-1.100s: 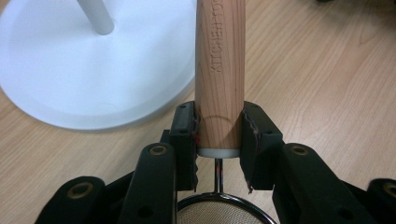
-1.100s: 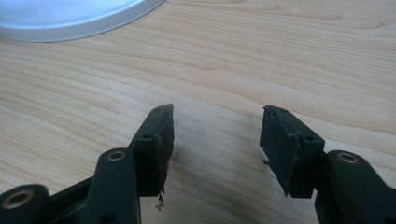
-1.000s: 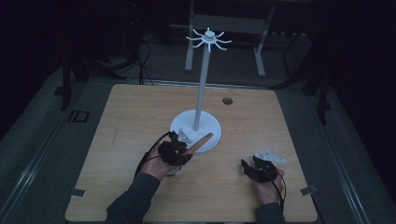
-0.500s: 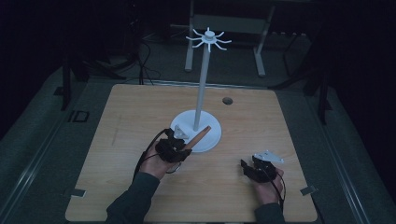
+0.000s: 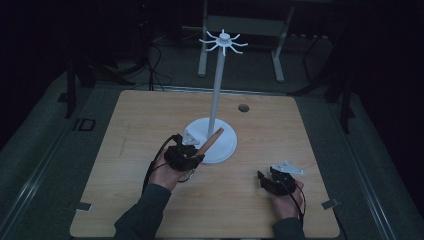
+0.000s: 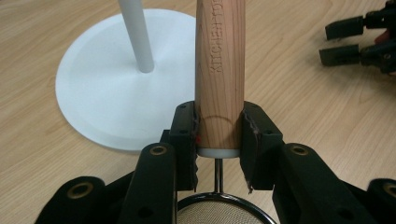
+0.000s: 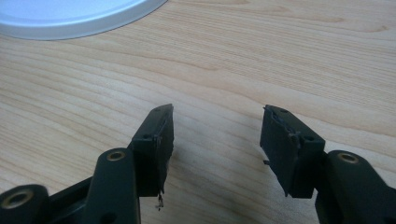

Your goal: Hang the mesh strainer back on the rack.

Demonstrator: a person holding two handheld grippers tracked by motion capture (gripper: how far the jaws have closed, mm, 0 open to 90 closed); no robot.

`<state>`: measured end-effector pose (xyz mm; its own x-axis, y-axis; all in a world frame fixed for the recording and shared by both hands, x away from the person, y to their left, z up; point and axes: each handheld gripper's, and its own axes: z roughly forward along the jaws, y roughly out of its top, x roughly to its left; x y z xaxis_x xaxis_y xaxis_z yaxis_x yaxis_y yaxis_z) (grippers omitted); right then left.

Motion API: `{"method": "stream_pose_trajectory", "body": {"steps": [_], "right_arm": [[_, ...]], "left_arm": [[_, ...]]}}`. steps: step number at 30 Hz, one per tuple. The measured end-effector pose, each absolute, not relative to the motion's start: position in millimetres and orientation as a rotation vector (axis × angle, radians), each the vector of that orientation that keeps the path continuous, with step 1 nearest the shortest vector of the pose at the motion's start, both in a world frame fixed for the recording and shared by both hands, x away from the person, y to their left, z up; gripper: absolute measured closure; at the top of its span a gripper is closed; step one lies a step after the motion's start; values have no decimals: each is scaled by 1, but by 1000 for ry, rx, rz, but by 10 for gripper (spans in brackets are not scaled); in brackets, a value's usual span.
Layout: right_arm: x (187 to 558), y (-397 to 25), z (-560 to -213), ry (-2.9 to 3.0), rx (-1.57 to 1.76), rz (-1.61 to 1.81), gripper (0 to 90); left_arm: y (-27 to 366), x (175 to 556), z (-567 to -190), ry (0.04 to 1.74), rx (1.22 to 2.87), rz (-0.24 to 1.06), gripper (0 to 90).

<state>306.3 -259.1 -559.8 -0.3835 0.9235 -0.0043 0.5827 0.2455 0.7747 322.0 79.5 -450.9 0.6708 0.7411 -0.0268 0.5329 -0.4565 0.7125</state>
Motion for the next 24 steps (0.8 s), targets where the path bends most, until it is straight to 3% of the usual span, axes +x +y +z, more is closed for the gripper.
{"method": "stream_pose_trajectory", "body": {"steps": [24], "right_arm": [[306,-258,-560,2061,1369,969,437]], "left_arm": [[90,320,-433,1006,2019,437,693]]}}
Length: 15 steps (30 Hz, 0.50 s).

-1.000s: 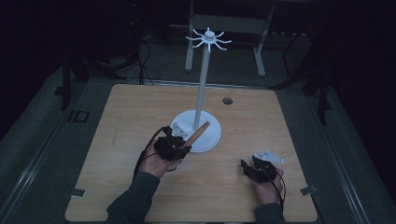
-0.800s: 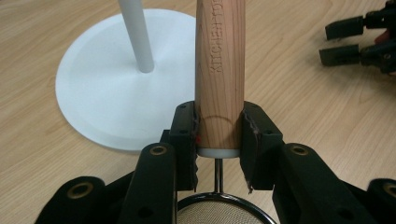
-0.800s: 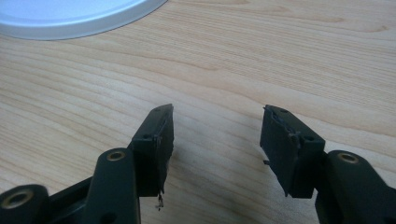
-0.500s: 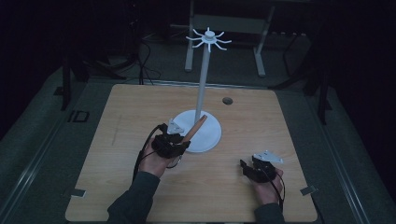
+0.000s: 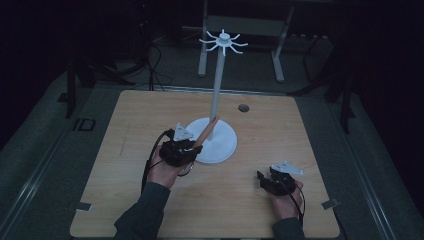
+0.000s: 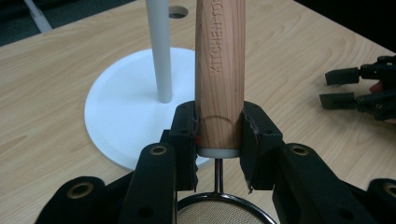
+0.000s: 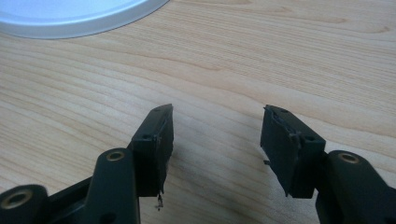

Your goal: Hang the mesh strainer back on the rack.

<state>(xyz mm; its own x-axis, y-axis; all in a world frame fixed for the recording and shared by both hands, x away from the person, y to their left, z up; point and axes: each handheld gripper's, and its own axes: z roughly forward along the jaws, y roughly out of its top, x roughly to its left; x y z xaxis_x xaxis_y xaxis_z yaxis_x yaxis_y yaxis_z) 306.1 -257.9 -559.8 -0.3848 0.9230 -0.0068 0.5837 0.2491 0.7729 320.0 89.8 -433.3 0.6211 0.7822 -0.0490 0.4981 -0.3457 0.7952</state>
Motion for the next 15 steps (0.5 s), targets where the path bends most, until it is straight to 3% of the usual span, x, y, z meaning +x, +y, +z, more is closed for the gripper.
{"method": "stream_pose_trajectory", "body": {"steps": [15], "right_arm": [[306,-258,-560,2062,1369,968,437]], "left_arm": [[95,320,-425,1022,1957,452,693]]}}
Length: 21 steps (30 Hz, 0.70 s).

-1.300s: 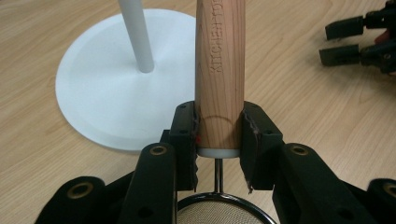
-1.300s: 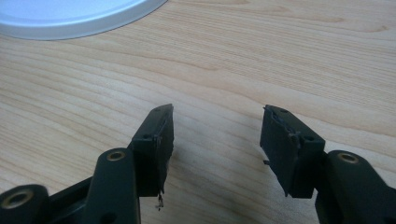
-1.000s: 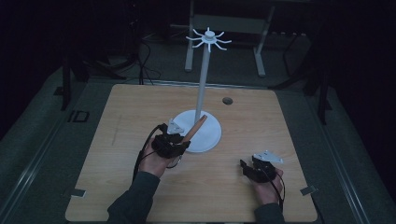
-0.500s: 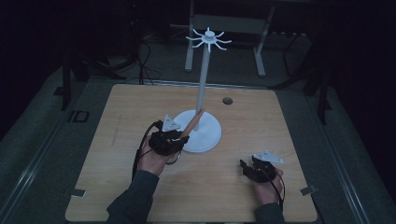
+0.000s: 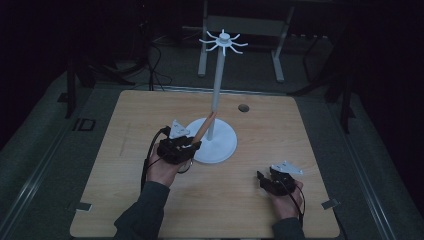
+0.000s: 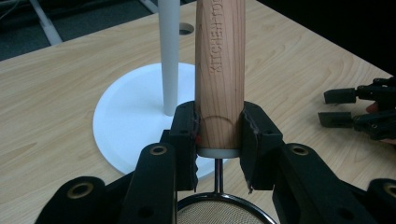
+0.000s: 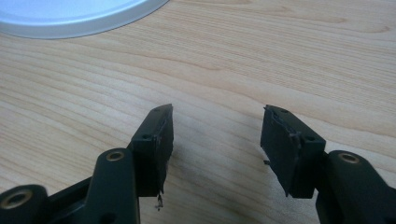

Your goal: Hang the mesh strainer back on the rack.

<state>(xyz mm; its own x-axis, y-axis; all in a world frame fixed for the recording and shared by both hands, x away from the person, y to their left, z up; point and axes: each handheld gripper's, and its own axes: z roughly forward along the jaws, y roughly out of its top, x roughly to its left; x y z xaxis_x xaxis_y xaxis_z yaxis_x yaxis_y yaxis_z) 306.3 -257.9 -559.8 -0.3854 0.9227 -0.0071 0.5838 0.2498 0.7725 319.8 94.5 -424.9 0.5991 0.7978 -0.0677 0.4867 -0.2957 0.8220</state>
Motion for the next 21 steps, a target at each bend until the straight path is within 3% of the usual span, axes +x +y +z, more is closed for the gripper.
{"method": "stream_pose_trajectory", "body": {"steps": [21], "right_arm": [[306,-257,-560,2062,1368,967,435]], "left_arm": [[99,321,-409,1014,1879,478,693]]}}
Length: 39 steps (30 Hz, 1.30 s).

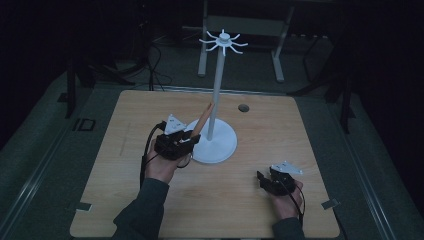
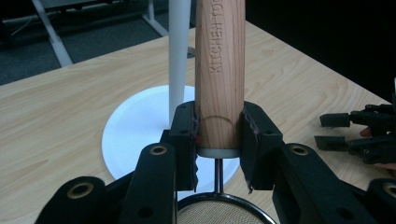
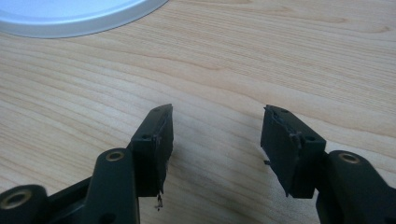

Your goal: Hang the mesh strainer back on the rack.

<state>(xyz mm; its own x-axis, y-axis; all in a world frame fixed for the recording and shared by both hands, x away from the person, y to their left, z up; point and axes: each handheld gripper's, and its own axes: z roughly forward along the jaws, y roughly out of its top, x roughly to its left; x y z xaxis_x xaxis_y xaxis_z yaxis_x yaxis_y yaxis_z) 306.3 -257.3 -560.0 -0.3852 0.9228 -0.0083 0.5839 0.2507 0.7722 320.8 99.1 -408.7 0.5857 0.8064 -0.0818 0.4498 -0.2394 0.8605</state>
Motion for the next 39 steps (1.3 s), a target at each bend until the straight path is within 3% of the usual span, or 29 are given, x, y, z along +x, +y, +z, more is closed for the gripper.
{"method": "stream_pose_trajectory", "body": {"steps": [39], "right_arm": [[306,-258,-560,2061,1370,966,436]], "left_arm": [[107,323,-374,1024,1707,528,693]]}}
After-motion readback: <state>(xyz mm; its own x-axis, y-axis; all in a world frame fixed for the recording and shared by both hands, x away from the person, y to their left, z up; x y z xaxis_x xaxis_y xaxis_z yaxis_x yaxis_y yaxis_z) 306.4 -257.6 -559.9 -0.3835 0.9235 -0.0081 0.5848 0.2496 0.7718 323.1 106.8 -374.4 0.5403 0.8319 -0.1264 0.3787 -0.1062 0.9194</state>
